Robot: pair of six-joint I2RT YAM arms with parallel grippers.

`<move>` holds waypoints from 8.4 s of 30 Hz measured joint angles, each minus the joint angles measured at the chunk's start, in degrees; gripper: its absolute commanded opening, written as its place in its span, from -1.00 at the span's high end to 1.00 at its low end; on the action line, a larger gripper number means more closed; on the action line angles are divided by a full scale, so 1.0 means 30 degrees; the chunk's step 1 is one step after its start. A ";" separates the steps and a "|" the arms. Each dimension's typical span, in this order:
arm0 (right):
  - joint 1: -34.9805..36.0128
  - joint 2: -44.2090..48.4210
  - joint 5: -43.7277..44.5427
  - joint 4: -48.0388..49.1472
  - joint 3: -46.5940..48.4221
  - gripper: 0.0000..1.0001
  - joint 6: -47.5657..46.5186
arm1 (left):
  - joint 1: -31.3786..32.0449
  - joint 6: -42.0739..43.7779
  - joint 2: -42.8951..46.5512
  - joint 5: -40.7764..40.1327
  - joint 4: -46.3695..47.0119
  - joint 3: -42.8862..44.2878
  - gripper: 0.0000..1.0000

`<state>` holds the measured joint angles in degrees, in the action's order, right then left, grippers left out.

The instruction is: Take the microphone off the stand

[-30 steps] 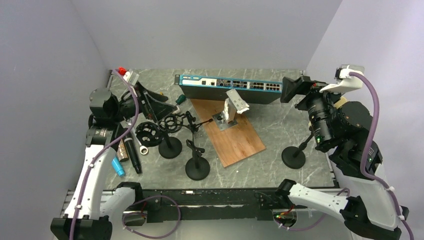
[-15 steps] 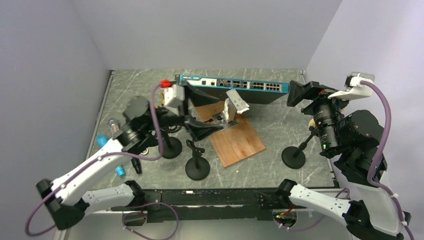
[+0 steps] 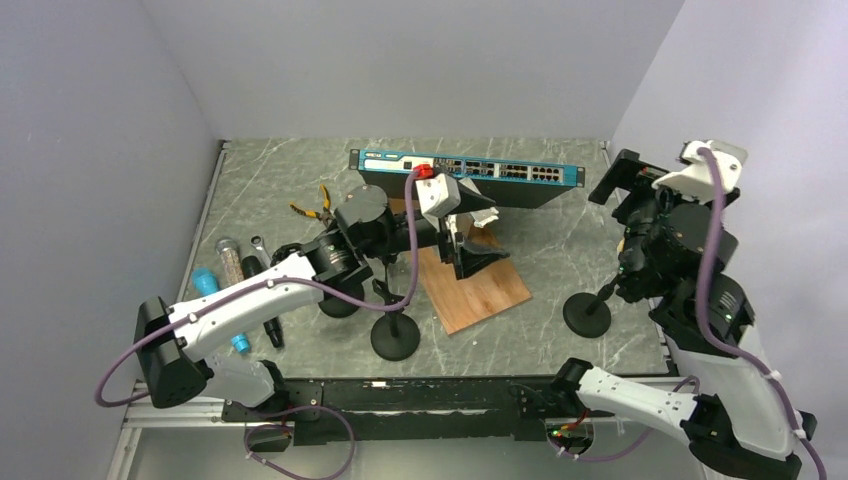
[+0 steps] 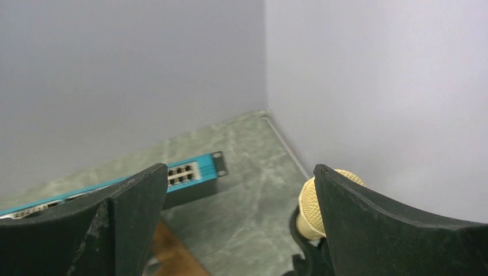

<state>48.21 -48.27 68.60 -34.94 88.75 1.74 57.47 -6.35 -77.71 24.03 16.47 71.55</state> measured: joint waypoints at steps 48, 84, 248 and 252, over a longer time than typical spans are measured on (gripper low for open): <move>-0.6346 0.1013 0.1632 0.5996 -0.8123 0.50 -0.4153 | 0.0000 0.0743 0.2812 -0.0838 -0.2521 -0.1071 -0.99; -0.6360 -0.2244 -2.1864 -0.0699 -0.1741 1.00 -0.0087 | -0.1311 0.0036 0.5785 -0.4167 -0.4306 -0.2841 -0.99; -0.5326 -0.0707 -3.2181 0.5923 -1.0528 -0.92 0.0729 | -0.6215 -0.3315 0.0707 0.8189 -0.1865 0.0051 1.00; -0.5326 -0.0597 -3.2006 0.5173 -0.9806 -0.72 0.0423 | -0.6215 -0.3271 0.0707 0.8182 -0.1880 0.0066 1.00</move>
<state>32.23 -50.06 -27.42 -19.42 59.33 3.01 38.83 -16.16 -75.59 48.58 10.83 71.75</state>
